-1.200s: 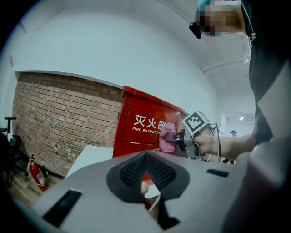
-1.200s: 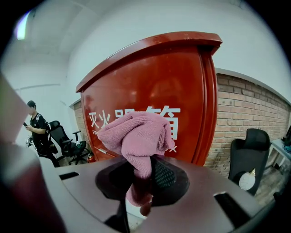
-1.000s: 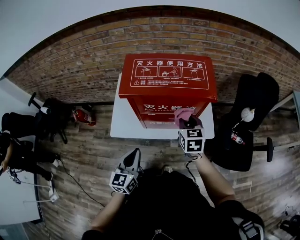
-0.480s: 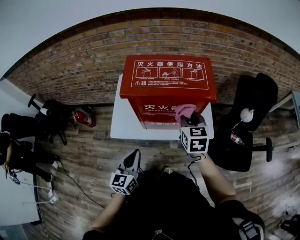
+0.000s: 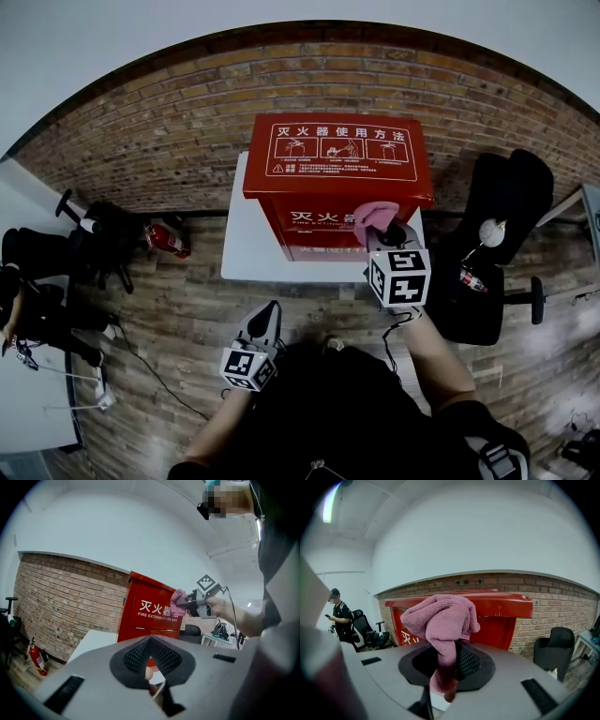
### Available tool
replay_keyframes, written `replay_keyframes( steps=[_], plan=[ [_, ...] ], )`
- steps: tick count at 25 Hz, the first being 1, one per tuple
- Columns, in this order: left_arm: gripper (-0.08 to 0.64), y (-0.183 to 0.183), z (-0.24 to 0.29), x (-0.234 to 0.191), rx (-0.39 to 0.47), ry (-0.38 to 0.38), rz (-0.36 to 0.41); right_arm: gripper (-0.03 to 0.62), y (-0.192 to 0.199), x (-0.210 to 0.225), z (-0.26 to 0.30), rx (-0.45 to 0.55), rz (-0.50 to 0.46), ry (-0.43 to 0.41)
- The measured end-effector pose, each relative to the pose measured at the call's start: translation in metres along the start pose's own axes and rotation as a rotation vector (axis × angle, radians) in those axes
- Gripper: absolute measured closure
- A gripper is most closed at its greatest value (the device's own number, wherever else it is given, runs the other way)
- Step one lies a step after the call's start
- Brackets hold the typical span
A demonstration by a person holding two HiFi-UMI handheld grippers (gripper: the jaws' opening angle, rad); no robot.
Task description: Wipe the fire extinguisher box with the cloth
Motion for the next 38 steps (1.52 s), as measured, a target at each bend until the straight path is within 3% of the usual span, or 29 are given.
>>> replay_keyframes(
  steps=[8, 38],
  plan=[
    [0.537, 0.001, 0.0, 0.001, -0.004, 0.011, -0.003, 0.503, -0.015, 0.001, -0.004, 0.025, -0.002, 0.003],
    [0.537, 0.005, 0.029, 0.017, -0.024, 0.073, 0.01, 0.503, -0.007, 0.057, -0.029, -0.016, 0.006, 0.103]
  ],
)
Point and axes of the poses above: the fingertips, and each gripper's own axes: z forward along the fingers, x to its right, y out of its underside, the point moved 6 cm from there along -z, backward along the fingers, and after that the axes turned 14 degrees about x, right-handed, at the moved point
